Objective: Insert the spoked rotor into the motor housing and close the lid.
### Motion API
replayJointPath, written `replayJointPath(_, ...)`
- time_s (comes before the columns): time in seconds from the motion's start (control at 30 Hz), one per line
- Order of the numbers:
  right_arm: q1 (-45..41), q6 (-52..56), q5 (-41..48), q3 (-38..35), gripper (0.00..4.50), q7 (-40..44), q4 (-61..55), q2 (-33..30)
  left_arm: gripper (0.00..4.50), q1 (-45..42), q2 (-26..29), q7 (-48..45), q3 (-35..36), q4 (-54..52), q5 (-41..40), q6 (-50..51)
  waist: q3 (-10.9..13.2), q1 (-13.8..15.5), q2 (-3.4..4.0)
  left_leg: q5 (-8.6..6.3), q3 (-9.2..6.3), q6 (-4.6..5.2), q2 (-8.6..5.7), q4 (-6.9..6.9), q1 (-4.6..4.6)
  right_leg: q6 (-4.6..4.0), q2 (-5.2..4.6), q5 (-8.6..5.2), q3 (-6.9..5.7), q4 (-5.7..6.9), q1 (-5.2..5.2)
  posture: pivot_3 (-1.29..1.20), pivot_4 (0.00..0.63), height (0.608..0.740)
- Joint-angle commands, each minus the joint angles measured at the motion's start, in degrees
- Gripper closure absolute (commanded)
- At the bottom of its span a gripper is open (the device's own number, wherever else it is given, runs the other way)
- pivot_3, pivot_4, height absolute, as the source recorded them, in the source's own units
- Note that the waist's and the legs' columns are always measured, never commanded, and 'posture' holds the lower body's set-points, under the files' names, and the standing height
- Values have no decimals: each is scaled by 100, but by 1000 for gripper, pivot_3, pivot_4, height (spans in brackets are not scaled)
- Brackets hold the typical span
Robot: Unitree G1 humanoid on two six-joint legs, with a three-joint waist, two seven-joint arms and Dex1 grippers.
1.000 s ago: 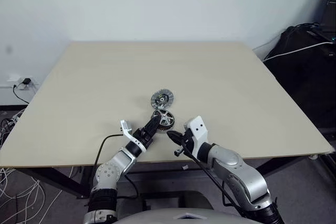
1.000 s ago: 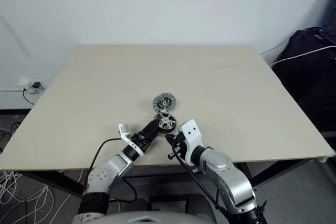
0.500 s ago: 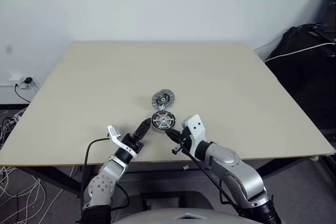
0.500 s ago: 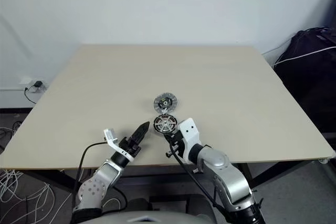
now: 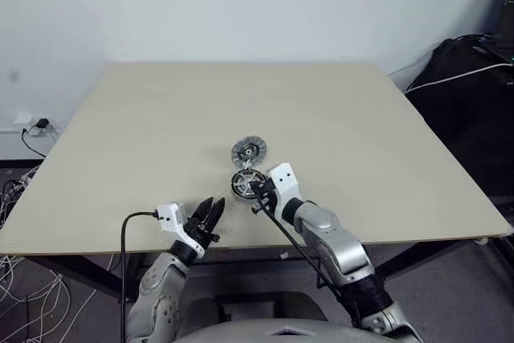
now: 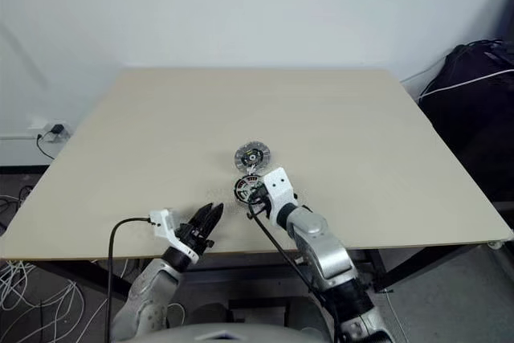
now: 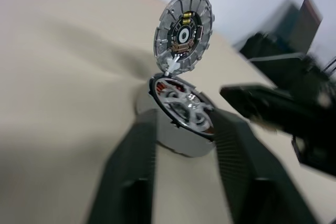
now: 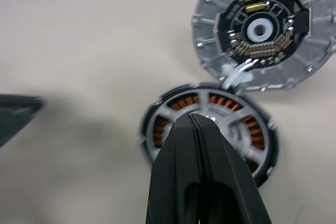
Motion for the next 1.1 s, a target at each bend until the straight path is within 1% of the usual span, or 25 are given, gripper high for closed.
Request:
replayJointPath(0.03,-411,-197,-198,-79,4500,-214,358,194,3920,-12,183,99,-308,-133,650,-460,0,-1,3,3,1,-6,0,0,-1,0,0,0,0,0,-1,0,0,740)
replayJointPath(0.07,-515,-220,-217,-93,4500,-233,460,257,4267,-12,232,126,-372,-126,791,-539,0,1,5,10,1,-17,0,0,-4,0,0,0,0,0,-2,0,0,740)
replayJointPath(0.1,-605,-248,-239,-99,4500,-251,548,307,4391,-17,268,167,-413,-119,908,-619,1,1,8,11,2,-19,0,0,-6,1,0,0,0,0,-4,0,0,740)
replayJointPath(0.2,-881,-356,-273,-156,4500,-305,838,497,4391,-41,333,294,-507,-113,1140,-696,6,-2,15,12,3,-20,1,0,-12,4,0,2,0,-1,-9,0,0,740)
replayJointPath(0.37,-1183,-560,-364,-198,4500,-348,1335,676,4391,-50,393,282,-562,-1,1134,-683,6,-3,21,12,3,-21,2,0,-11,9,0,5,0,0,-8,0,0,740)
replayJointPath(0.6,-1238,-587,-512,-243,4500,-376,2119,651,4391,-74,448,202,-545,215,1082,-771,5,-12,27,13,6,-22,2,0,-10,14,0,8,0,0,-7,0,0,740)
replayJointPath(0.77,-1194,-437,-657,-255,4500,-435,2477,568,4391,-103,458,160,-534,329,1055,-803,-17,-15,49,12,7,-21,3,0,4,13,0,7,1,2,4,0,0,740)
replayJointPath(0.93,-1067,-454,-529,-303,4500,-234,1960,563,4391,-139,463,124,-552,382,1060,-816,-28,-9,64,-1,4,2,4,0,35,10,0,5,1,2,34,0,0,740)
replayJointPath(1.0,-977,-374,-473,-225,4500,34,1469,435,4391,-158,467,100,-574,400,1074,-842,-25,-5,67,-1,3,3,4,0,35,10,-1,5,0,2,35,0,0,740)
replayJointPath(1.1,-861,20,-512,50,4500,550,731,56,4391,-174,460,91,-591,419,1070,-858,-22,-9,72,-1,4,4,3,0,24,10,-1,5,1,0,26,0,0,740)
